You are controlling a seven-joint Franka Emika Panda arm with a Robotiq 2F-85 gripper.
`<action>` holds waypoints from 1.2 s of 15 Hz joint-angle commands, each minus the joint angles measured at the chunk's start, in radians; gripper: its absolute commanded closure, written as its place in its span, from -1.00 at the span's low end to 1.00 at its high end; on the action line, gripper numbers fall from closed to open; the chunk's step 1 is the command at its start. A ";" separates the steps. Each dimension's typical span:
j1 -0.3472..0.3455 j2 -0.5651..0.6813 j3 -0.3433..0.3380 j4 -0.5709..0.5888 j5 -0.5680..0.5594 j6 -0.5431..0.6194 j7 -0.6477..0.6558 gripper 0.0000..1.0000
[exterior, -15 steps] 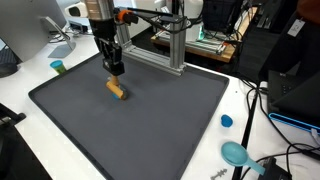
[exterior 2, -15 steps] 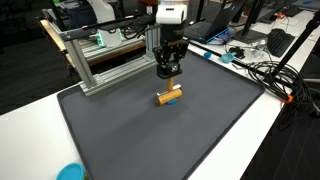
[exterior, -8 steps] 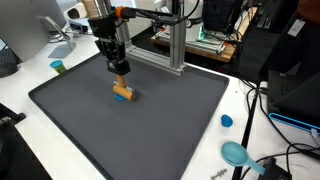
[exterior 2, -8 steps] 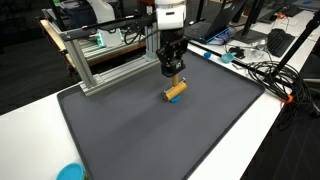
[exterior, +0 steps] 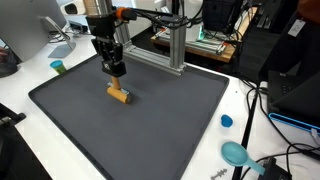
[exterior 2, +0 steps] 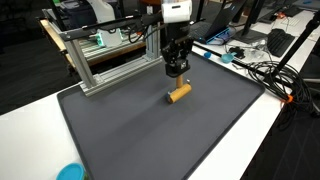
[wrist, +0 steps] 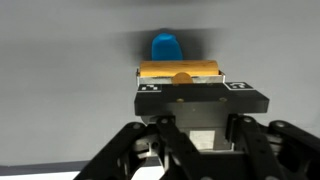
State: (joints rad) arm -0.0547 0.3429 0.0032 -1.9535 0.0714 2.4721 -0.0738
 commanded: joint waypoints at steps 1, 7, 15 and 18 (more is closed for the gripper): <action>0.036 -0.052 -0.029 -0.025 -0.082 0.005 0.064 0.56; 0.032 -0.075 -0.030 -0.023 -0.091 -0.005 0.091 0.56; 0.019 -0.016 -0.041 -0.013 -0.061 -0.012 0.117 0.56; 0.019 -0.015 -0.030 -0.024 -0.048 -0.022 0.103 0.56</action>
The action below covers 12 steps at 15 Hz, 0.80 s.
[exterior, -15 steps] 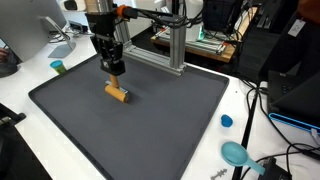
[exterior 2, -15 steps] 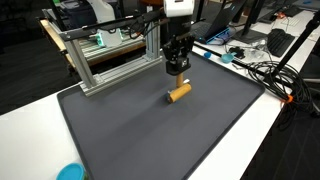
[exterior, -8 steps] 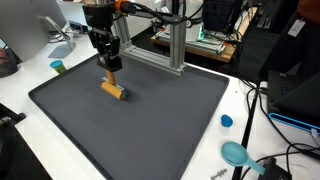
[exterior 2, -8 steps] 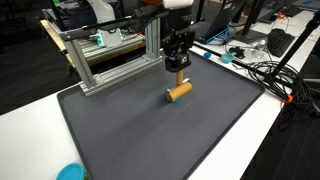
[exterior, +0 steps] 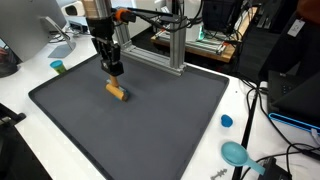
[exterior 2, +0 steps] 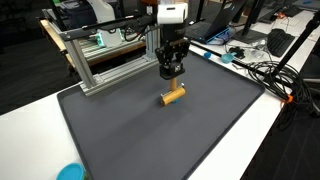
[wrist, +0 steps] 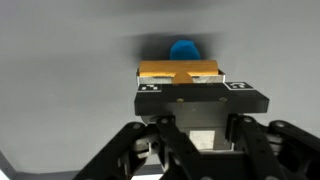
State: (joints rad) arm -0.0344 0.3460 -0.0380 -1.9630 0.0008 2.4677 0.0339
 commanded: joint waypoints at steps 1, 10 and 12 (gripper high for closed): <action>0.001 -0.020 0.012 -0.017 0.018 -0.020 -0.004 0.56; 0.002 0.040 0.004 0.023 0.001 -0.006 0.000 0.56; 0.003 0.062 0.001 0.034 -0.002 -0.011 0.006 0.56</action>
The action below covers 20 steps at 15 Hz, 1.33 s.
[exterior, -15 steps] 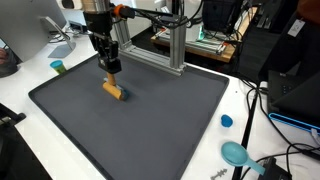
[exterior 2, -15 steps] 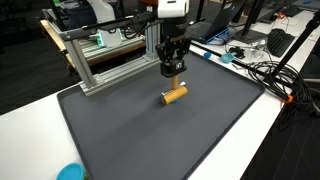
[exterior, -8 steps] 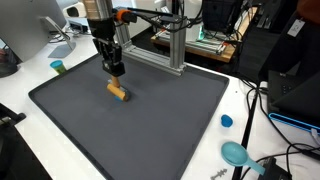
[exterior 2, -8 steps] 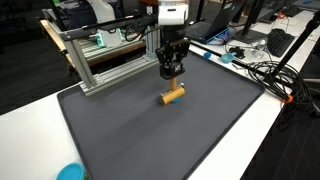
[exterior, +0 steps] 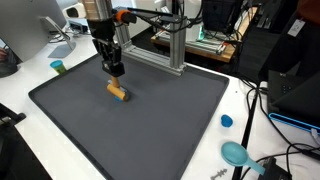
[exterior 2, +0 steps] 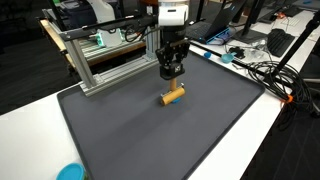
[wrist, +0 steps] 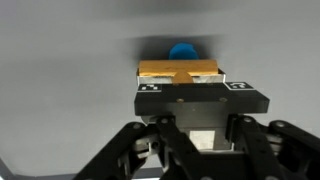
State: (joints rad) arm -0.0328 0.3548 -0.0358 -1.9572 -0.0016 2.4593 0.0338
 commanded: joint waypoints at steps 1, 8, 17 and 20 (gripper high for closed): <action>-0.001 0.061 0.003 0.032 0.009 -0.001 0.001 0.56; 0.013 0.081 -0.009 0.035 -0.004 0.076 0.055 0.56; 0.029 0.111 -0.026 0.062 -0.016 0.080 0.137 0.56; 0.024 0.121 -0.019 0.073 0.004 0.130 0.142 0.56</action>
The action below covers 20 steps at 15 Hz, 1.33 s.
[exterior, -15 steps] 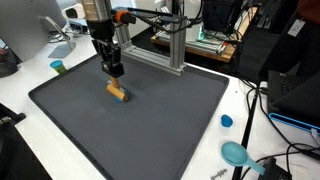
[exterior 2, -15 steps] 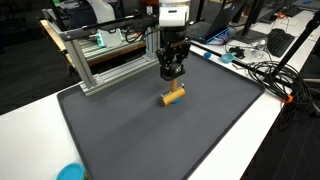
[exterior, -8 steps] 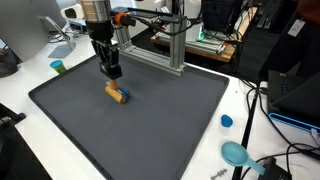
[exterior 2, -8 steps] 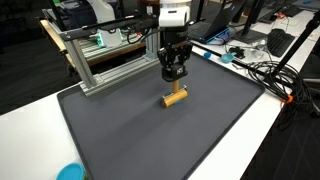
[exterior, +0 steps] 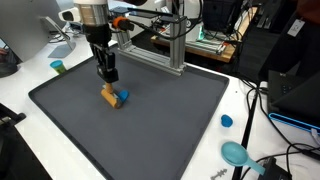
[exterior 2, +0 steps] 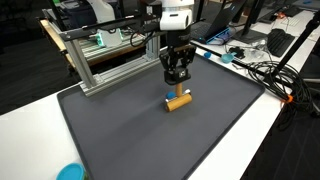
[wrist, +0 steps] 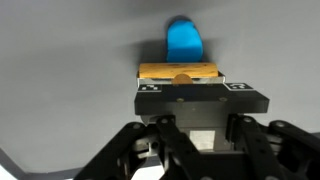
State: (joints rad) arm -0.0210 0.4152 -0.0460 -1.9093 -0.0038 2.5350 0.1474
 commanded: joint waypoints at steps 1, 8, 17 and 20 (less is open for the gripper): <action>0.010 0.067 -0.004 0.030 0.017 0.090 0.030 0.56; -0.024 -0.124 0.072 -0.082 0.035 -0.004 -0.187 0.56; 0.002 -0.190 0.046 -0.087 0.015 -0.117 -0.178 0.56; 0.003 -0.182 0.045 -0.089 0.007 -0.118 -0.189 0.06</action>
State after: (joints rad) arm -0.0199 0.2334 0.0010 -2.0002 0.0027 2.4194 -0.0413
